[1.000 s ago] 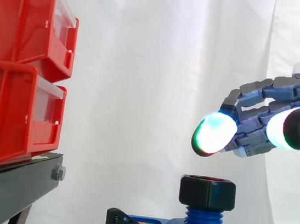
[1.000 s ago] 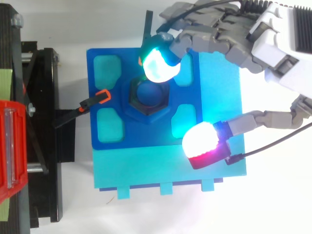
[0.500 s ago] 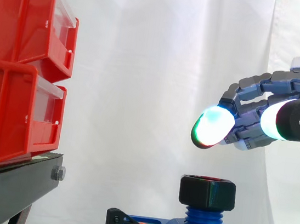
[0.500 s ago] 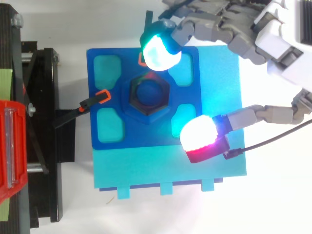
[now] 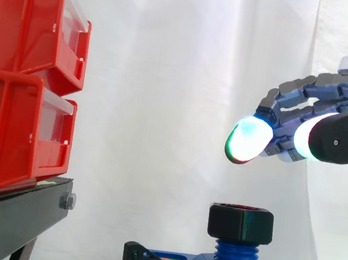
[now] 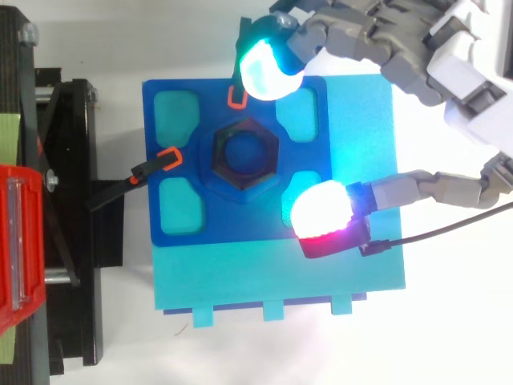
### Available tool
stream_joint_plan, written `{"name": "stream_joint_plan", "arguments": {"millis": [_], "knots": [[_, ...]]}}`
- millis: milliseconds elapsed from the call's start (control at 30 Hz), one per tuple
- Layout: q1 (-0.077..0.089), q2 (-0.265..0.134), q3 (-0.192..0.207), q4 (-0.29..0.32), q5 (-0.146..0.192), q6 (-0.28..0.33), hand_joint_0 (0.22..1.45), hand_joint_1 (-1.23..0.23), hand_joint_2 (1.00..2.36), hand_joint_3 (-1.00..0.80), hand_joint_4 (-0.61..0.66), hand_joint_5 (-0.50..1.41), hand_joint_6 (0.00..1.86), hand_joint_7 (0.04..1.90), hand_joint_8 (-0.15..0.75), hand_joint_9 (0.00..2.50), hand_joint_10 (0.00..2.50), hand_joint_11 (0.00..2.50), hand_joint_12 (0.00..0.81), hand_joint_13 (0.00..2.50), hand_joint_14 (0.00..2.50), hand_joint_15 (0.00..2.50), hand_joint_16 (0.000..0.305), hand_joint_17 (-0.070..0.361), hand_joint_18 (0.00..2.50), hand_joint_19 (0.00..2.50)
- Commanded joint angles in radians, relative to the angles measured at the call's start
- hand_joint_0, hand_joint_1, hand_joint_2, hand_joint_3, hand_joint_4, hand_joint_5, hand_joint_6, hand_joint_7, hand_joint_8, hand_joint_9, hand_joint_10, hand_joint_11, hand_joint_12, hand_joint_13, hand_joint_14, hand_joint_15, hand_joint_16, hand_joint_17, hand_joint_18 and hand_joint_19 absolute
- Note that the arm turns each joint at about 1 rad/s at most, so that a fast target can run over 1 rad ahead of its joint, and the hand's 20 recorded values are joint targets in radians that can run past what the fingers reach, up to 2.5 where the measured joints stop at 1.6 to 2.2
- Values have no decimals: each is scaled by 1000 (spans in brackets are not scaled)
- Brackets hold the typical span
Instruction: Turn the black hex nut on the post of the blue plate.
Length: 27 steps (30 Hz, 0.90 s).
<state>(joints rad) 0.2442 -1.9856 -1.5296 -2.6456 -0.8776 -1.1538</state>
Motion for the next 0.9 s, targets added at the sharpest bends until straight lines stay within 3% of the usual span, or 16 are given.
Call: {"name": "stream_joint_plan", "arguments": {"millis": [0, 133, 233, 300, 433, 700, 867], "knots": [[7, 1, 0, 6, 23, -15, 297, -748, 1000, -500, 234, -286, 503, 899, 273, 225, 4, 122, 431, 306, 3, 70, 69, 156, 351, 165], [15, -4, 0, 16, 58, -30, 307, -736, 1000, -500, 231, -284, 503, 897, 270, 222, 4, 112, 427, 305, 2, 67, 68, 153, 347, 175], [12, -56, 51, -5, 68, -30, 310, -732, 1000, -500, 233, -283, 503, 893, 271, 222, 4, 108, 427, 305, 2, 71, 68, 152, 348, 172], [9, -90, 111, -51, 52, -18, 312, -722, 1000, -500, 232, -283, 503, 894, 271, 221, 4, 107, 426, 304, 2, 71, 67, 152, 349, 180], [12, -90, 149, -145, 40, 2, 318, -715, 1000, -500, 231, -282, 503, 890, 270, 226, 3, 114, 424, 304, 1, 68, 67, 150, 348, 179], [7, -93, 158, -132, 39, -4, 357, -761, 1000, -500, 218, -281, 503, 895, 253, 221, 3, 107, 405, 295, 0, 67, 63, 141, 332, 187], [7, -127, 158, -96, 25, -7, 415, -806, 1000, -500, 195, -282, 503, 896, 231, 213, 3, 104, 378, 287, 1, 69, 57, 128, 308, 192]]}}
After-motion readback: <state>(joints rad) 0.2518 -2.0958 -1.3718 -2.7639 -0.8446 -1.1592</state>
